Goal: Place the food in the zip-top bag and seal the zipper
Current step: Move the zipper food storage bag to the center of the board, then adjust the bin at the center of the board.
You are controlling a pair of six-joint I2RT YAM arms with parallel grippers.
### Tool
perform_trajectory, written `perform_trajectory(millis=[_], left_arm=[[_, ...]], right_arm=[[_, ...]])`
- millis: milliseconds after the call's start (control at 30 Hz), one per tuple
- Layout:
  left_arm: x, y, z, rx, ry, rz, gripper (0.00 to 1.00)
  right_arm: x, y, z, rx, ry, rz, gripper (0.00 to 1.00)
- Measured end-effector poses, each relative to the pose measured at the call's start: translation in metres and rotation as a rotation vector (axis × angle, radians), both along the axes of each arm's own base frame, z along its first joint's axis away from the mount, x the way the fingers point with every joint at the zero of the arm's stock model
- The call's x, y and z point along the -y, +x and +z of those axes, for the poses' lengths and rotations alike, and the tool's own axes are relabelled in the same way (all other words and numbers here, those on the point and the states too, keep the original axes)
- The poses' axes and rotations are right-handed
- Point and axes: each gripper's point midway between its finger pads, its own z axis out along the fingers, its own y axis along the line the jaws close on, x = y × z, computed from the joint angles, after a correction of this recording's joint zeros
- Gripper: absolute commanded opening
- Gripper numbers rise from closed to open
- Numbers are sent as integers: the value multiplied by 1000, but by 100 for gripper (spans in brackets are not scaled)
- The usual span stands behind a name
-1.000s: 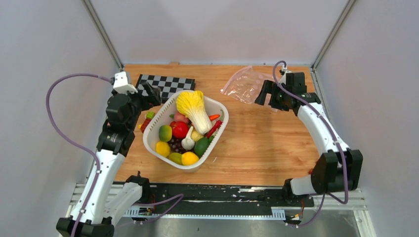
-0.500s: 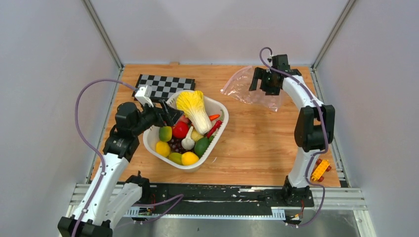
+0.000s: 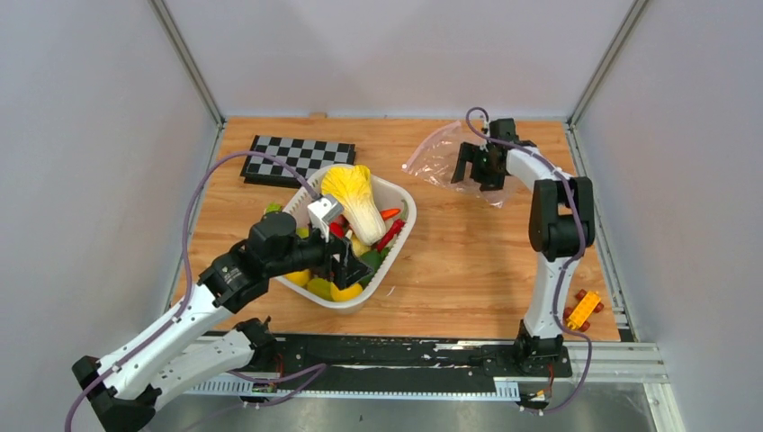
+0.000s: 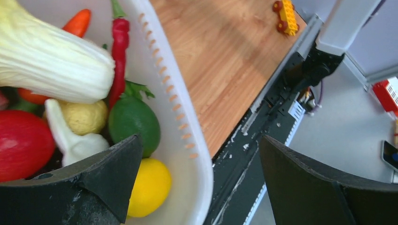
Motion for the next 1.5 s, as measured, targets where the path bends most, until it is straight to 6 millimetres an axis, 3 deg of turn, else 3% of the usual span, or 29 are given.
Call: perform_trajectory(millis=[133,367,700,867,1167,1333,1500], left_arm=[[18,-26,-4,0,18,-104,100],[40,-44,-24,-29,79,-180,100],[80,-54,-59,-58,138,-218,100],[93,-52,-66,-61,134,-195,100],[92,-15,-66,10,139,-9,100],[82,25,-72,29,129,118,100],[71,63,-72,59,108,201,100]], right_arm=[[4,-45,-7,-14,1,1,93],[14,-131,-10,-5,-11,-11,94],[28,-207,-10,-40,-37,-88,93],[34,-231,6,7,-39,-128,93],[25,-238,88,299,60,-120,94],[17,-241,103,295,98,-90,94],[9,-244,104,270,132,-59,94]])
